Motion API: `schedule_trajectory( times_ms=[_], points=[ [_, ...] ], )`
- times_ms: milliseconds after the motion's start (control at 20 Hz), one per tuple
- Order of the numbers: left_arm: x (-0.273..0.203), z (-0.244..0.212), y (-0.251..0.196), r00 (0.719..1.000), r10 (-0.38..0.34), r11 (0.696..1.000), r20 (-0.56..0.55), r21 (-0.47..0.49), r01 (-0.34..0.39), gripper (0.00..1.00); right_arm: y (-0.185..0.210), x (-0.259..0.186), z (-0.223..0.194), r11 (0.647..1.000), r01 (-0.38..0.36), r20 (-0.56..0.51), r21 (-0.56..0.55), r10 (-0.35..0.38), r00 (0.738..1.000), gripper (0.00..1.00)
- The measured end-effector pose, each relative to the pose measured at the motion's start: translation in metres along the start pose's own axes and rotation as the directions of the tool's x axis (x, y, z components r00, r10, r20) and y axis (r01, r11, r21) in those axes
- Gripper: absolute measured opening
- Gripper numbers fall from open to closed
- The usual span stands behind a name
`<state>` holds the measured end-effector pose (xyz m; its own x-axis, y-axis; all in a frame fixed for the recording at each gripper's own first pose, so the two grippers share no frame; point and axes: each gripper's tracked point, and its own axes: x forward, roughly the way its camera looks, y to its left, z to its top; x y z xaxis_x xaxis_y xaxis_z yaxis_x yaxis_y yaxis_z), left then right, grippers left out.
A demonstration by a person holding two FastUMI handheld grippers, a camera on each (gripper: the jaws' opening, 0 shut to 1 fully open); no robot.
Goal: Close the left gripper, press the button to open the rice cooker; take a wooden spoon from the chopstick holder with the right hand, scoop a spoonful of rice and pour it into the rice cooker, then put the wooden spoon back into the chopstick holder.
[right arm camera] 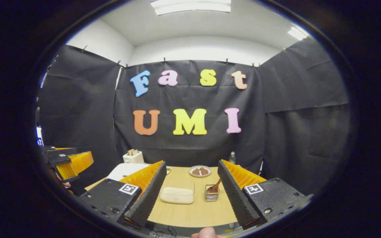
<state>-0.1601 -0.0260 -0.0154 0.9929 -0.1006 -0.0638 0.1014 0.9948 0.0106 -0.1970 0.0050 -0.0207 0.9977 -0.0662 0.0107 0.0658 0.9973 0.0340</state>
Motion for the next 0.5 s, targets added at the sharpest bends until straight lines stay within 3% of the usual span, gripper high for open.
schedule_trajectory(
  times_ms=[500],
  points=[
    [0.0067, -0.0057, -0.0111, 0.999, -0.033, 0.999, -0.003, 0.039, 0.033, 0.94, -0.0006, 0.0111, -0.0084, 1.000, 0.014, -0.029, 0.011, -0.014, 0.999, 1.00]
  ],
)
